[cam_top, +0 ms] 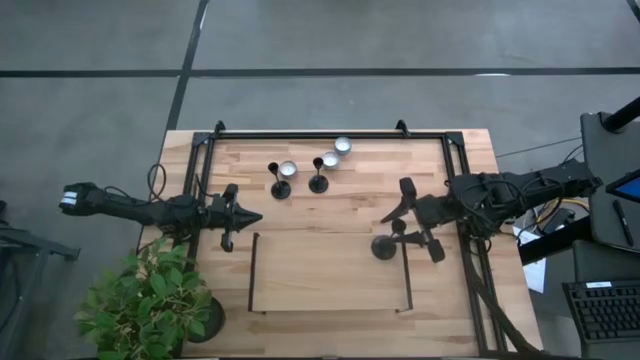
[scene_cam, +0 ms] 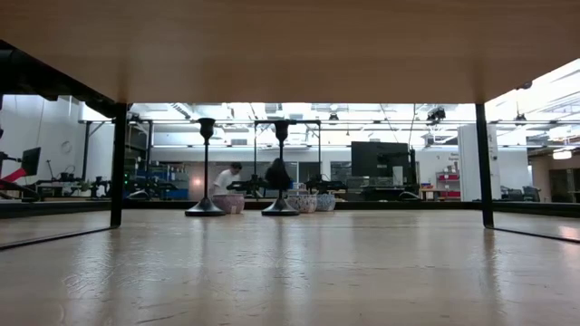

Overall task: Pick & Place candle stick holders
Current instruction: Put the right black candle holder on the shelf, then put the left black candle holder on the shelf

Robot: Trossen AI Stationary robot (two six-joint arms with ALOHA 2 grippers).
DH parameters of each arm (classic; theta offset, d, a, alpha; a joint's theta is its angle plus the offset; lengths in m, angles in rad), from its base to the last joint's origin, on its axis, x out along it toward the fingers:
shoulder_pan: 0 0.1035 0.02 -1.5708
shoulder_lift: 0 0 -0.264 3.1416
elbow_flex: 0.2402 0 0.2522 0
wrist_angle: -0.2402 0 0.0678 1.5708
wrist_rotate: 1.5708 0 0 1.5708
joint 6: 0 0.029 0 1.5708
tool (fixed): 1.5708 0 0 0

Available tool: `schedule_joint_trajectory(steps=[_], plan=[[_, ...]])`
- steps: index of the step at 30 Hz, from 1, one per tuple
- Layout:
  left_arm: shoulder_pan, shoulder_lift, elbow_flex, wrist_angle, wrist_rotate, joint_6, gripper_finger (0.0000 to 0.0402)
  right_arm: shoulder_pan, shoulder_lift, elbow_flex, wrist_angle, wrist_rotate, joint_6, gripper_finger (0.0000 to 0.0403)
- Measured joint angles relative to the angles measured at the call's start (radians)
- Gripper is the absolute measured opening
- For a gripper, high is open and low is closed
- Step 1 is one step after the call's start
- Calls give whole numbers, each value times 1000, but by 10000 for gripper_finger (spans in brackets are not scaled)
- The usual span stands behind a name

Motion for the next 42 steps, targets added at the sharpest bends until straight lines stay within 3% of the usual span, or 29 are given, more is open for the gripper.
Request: schedule_joint_trajectory(steps=[11,19,25,29,37,42], plan=[[0,0,0,0,0,0,0,0,-1,111,3,8,-174,266],[0,0,0,0,0,0,0,-32,-38,125,10,341,-310,248],[0,0,0,-3,0,1,0,-152,-96,56,3,369,-224,233],[0,-3,0,-96,8,0,0,-208,-109,-12,3,368,-135,234],[0,0,2,-389,24,-3,0,-219,-96,-108,10,364,-46,239],[0,16,0,-367,21,81,0,-219,-100,-160,36,365,-26,231]])
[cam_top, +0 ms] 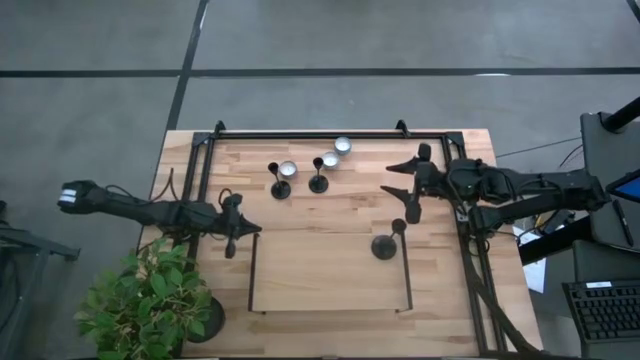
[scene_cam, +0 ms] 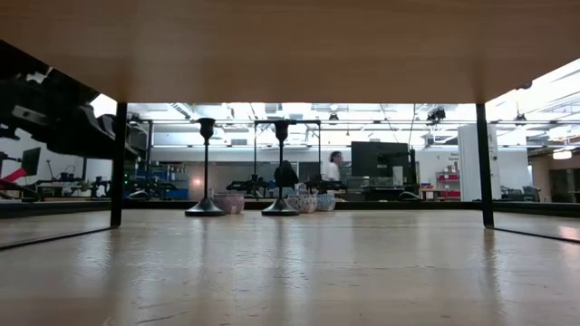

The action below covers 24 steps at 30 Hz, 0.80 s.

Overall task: Pick & Place candle stick holders
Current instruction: Put the left black candle holder on the shelf

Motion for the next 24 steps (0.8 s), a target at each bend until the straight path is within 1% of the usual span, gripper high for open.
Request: schedule_joint_trajectory(steps=[3,6,7,10,12,13,15,17,20,22,24], plan=[[0,-1,0,10,-3,-1,0,0,2,-18,25,0,-1,231],[0,-1,-1,19,-4,-52,0,0,3,-35,67,0,-3,234],[0,-1,-1,49,-11,-66,0,0,3,-37,73,0,-4,235],[0,0,-1,178,-76,-59,0,0,2,-37,78,0,-1,238],[0,0,-1,303,-118,-117,0,0,3,-37,78,0,-1,240],[0,1,-1,352,-151,-122,0,0,3,-37,78,1,-1,240],[0,1,-1,436,-239,-75,0,0,3,-37,78,1,-1,238],[1,6,-1,466,-343,-37,0,0,3,-37,79,1,-1,235],[6,15,-1,485,-509,-32,0,0,3,-37,79,2,-1,231],[11,27,1,472,-565,-51,0,0,3,-38,79,2,-1,229],[19,51,11,430,-575,-103,0,0,3,-38,79,2,-1,229]])
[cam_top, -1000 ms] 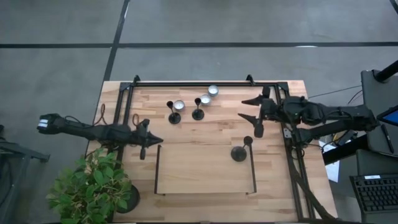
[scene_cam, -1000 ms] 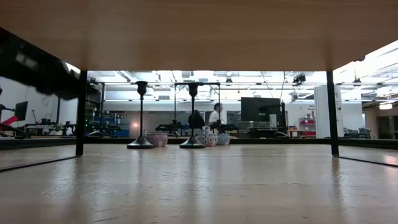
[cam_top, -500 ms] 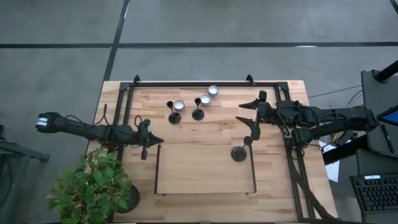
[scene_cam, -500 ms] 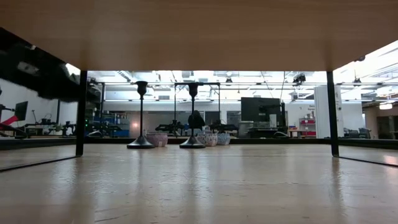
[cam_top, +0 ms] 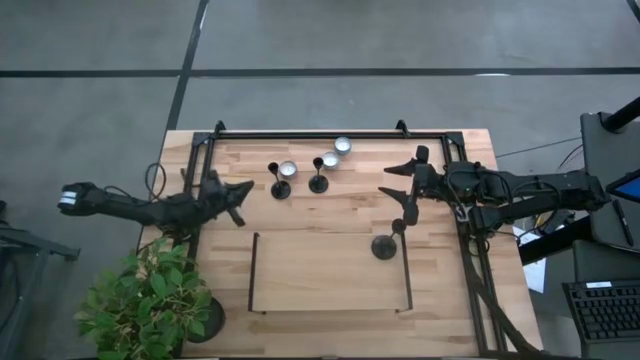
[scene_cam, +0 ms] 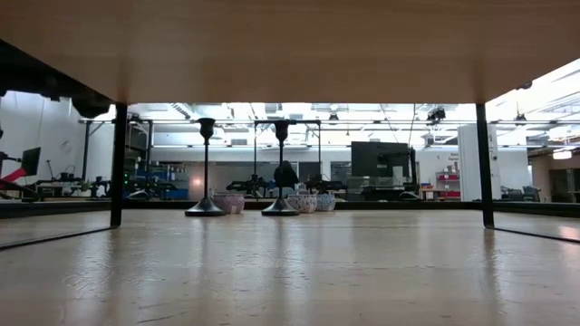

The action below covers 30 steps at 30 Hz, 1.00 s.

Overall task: Pick & Place candle stick holders
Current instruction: Put the left black candle holder on the shelf

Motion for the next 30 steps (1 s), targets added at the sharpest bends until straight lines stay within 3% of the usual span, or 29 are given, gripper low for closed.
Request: schedule_joint_trajectory(steps=[7,11,14,19,24,30], plan=[[15,158,55,-10,7,-20,0,0,0,0,3,0,1,228],[31,262,91,-16,-98,-61,1,0,1,0,3,0,4,228],[54,330,118,-26,-98,-84,11,0,1,0,3,0,4,228],[133,457,167,-52,3,-141,76,0,1,0,3,0,4,228],[205,570,215,-45,19,-146,145,0,1,0,2,0,4,228],[248,676,262,-7,101,-128,175,0,1,0,1,-2,-2,228]])
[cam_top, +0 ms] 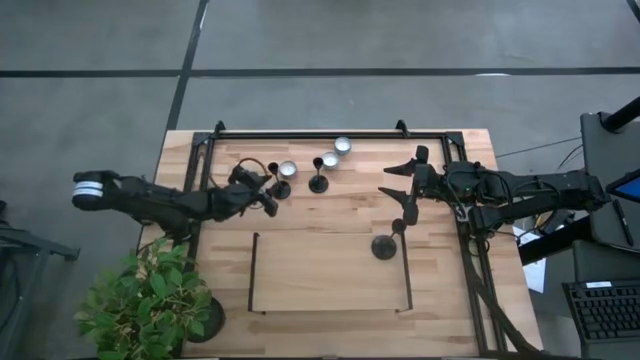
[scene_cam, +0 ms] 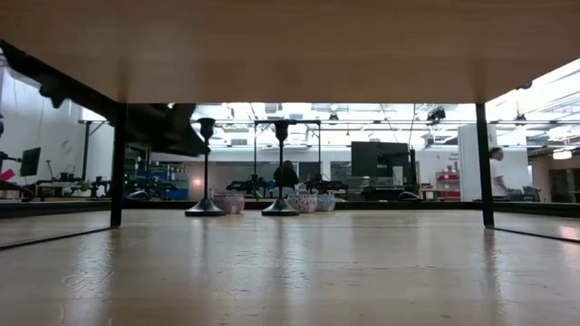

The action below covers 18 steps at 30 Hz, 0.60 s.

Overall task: Pick & Place candle stick holders
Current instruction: Put the left black candle holder on the shelf

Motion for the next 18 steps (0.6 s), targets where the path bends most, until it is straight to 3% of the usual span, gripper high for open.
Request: schedule_joint_trajectory(steps=[11,18], plan=[[57,128,74,22,-4,26,173,0,0,0,-3,0,-2,228],[56,135,79,29,-3,42,117,0,0,0,-9,0,-2,228]])
